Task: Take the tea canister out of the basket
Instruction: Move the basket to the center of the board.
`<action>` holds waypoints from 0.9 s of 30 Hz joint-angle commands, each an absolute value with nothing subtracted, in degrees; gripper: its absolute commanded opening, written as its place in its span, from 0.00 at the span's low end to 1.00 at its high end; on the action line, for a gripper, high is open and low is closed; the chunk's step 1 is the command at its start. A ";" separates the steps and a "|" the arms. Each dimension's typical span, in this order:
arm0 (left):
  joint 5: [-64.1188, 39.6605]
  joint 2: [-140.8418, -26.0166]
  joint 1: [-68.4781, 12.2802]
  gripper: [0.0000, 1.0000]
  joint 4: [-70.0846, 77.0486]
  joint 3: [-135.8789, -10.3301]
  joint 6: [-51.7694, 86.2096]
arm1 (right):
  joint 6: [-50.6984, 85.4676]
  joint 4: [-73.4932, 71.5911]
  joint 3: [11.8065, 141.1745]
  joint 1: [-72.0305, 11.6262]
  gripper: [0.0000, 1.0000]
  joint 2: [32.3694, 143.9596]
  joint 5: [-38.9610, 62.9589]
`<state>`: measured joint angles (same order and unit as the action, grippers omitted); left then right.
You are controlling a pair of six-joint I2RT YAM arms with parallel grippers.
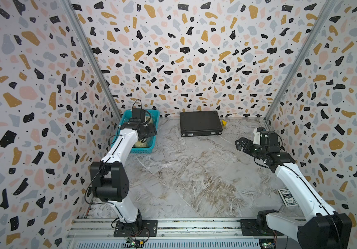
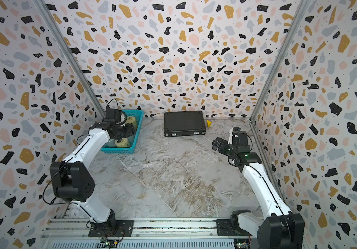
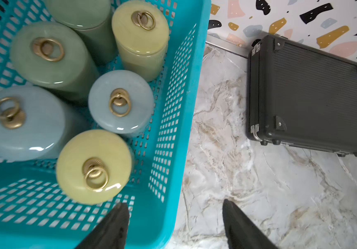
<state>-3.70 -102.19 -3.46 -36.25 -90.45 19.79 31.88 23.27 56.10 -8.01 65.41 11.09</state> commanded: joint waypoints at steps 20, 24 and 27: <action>-2.05 -122.34 -7.53 0.21 -49.08 -106.41 13.28 | 29.34 32.93 59.49 -11.47 0.99 64.69 18.19; -3.05 -118.47 -8.94 0.11 -46.90 -100.42 16.41 | 29.27 32.74 58.99 -11.68 0.99 64.69 18.11; -4.58 -114.71 -10.18 0.08 -44.65 -94.79 19.66 | 29.34 32.75 58.56 -11.69 0.99 64.60 18.39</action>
<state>1.67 -119.00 -7.75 -41.25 -99.39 12.08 29.56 31.79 58.65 -11.38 65.67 17.63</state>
